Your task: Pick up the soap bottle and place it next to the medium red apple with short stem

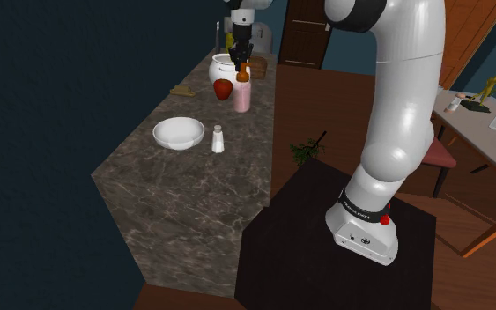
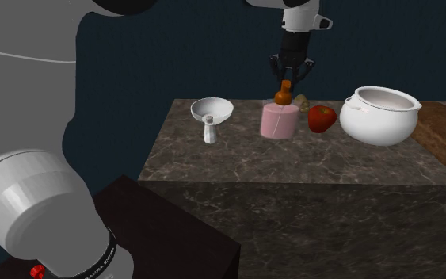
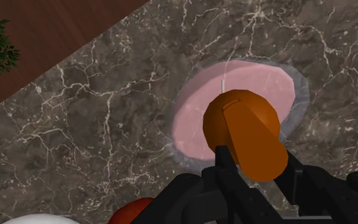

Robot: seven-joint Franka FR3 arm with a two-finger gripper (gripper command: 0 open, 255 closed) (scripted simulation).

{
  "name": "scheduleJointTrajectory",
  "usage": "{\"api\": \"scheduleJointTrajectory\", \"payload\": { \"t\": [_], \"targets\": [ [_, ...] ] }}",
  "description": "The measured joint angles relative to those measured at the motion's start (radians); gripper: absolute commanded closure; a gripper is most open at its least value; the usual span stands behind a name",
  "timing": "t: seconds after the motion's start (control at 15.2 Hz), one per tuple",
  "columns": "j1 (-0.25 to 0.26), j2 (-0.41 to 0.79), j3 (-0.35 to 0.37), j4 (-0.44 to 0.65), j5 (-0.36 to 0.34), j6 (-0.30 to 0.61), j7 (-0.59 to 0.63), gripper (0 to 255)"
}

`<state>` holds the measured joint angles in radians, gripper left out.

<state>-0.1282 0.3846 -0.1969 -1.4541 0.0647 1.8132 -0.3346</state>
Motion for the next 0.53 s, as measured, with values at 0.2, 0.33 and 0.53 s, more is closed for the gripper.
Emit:
{"api": "scheduleJointTrajectory", "payload": {
  "t": [0.2, 0.33, 0.53],
  "targets": [
    [0.002, 0.002, 0.001, -0.037, 0.001, 0.039, 0.000, 255],
    [0.002, 0.006, 0.001, -0.057, 0.002, 0.063, -0.001, 255],
    [0.002, 0.016, 0.002, -0.080, 0.004, 0.096, -0.002, 255]
  ]
}}
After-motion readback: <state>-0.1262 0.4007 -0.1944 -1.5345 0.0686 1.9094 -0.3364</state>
